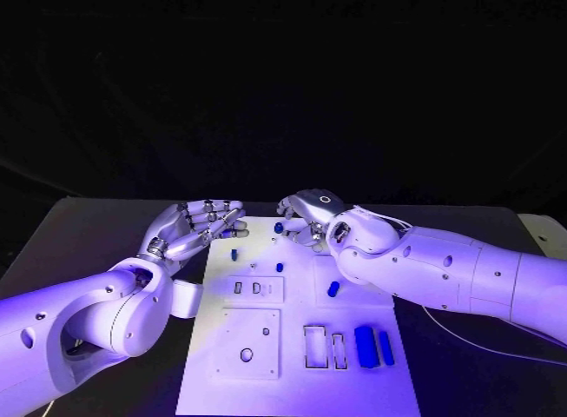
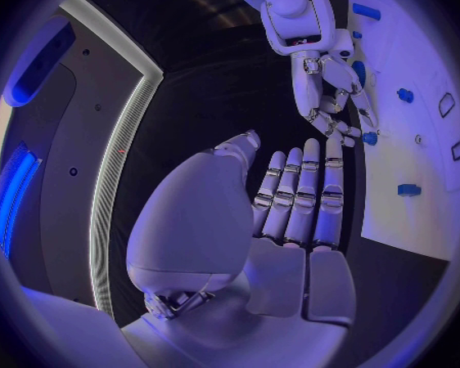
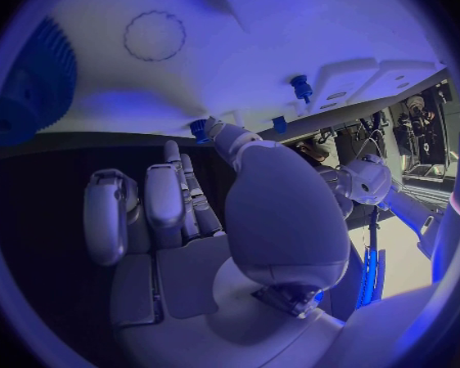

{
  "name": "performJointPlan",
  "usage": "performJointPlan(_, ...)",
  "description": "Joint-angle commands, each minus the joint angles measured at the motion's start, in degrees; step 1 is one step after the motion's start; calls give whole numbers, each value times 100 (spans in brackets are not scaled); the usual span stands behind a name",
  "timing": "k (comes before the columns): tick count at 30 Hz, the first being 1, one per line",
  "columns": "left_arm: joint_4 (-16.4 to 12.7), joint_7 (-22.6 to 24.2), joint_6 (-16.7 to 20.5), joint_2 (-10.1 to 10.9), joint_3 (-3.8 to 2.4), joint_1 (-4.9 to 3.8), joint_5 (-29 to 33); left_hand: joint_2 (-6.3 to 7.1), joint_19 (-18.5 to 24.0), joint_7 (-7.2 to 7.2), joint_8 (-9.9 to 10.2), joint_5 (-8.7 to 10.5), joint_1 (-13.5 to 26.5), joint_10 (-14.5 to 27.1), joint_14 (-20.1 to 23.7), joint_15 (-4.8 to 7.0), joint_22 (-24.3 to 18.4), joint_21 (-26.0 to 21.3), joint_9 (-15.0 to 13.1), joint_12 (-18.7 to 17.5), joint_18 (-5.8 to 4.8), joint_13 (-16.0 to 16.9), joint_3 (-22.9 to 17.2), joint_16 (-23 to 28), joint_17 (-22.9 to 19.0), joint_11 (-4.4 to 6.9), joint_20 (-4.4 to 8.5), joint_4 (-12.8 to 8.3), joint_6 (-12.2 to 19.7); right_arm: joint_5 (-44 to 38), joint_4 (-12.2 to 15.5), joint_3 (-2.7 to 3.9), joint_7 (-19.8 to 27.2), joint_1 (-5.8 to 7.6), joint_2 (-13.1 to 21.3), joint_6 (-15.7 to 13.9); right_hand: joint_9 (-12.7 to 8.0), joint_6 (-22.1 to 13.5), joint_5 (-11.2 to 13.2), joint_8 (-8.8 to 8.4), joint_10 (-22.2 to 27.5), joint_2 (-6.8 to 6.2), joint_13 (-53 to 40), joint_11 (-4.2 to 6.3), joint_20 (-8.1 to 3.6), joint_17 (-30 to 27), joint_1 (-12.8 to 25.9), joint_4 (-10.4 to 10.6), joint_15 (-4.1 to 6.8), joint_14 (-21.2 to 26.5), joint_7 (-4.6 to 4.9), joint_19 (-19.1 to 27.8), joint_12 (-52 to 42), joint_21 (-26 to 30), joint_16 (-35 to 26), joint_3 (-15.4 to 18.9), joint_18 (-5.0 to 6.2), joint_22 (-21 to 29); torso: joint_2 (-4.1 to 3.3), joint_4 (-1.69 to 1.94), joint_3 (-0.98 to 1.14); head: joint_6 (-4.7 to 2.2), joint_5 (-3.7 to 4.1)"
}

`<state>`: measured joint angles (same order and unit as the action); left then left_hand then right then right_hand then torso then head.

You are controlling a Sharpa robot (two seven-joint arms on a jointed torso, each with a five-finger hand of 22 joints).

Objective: Assemble the parts on the task board

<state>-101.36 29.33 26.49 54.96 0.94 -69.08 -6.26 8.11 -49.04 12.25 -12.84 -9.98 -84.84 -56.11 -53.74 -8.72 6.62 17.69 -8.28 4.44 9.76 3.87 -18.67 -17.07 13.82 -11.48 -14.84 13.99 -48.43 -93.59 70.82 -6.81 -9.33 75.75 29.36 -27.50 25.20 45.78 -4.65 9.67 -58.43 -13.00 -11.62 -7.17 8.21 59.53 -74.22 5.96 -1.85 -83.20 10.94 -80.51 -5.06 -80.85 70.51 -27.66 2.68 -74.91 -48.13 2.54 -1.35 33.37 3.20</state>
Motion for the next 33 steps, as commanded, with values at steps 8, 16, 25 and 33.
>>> performJointPlan(8, -5, 33, -114, 71, -4, -12, 32, -12, -34, 220, 40, 28, -10, 38, 33, -1, -8, 9, 7, -41, 71, -5, -32, 24, 11, 8, -8, 4, 43, 535, 1075, 91, 21, 95, 1116, -271, 103, 565, -472, 129, -873, 50, -214, 205, -127, 522, -224, 40, 124, -199, -130, -473, -614, -431, 442, -143, -80, -779, 31, -105, 45, -54, -32)
performJointPlan(16, 10, 46, -139, 116, -4, -13, 37, -6, -33, 220, 41, 30, -7, 39, 34, -1, -9, 8, 7, -42, 71, -5, -30, 25, 13, 7, -9, 3, 45, 1708, 1408, 130, -128, 248, 1876, 390, 130, 521, -613, 72, -1628, -203, -982, 393, -290, 879, -10, 107, 287, -288, -259, -674, -1578, -644, 724, 170, -159, -1099, 51, -159, 63, -74, -28)
performJointPlan(25, 39, 45, -155, 116, -3, -14, 39, -6, -33, 220, 41, 30, -7, 39, 34, -1, -9, 8, 7, -42, 71, -5, -30, 25, 13, 7, -9, 3, 45, 2025, 1377, 134, -243, 278, 2047, 871, 371, 195, -748, 244, -1701, 14, -5723, 311, -228, 1909, -165, 457, 205, -463, -195, -949, -6306, -915, 1431, 1076, -268, -1509, 47, -145, 62, -78, -25)
performJointPlan(33, 56, 40, -159, 109, -3, -14, 40, 4, -32, 218, 43, 31, 1, 39, 34, -2, -11, 7, 8, -44, 71, -3, -24, 27, 17, 7, -10, 2, 47, 2029, 1218, 121, -328, 252, 1862, 943, 385, 163, -757, 260, -1798, 51, -5995, 295, -213, 2056, -227, 508, 190, -488, -179, -949, -6579, -915, 1512, 1132, -268, -1509, 42, -135, 52, -47, -38)
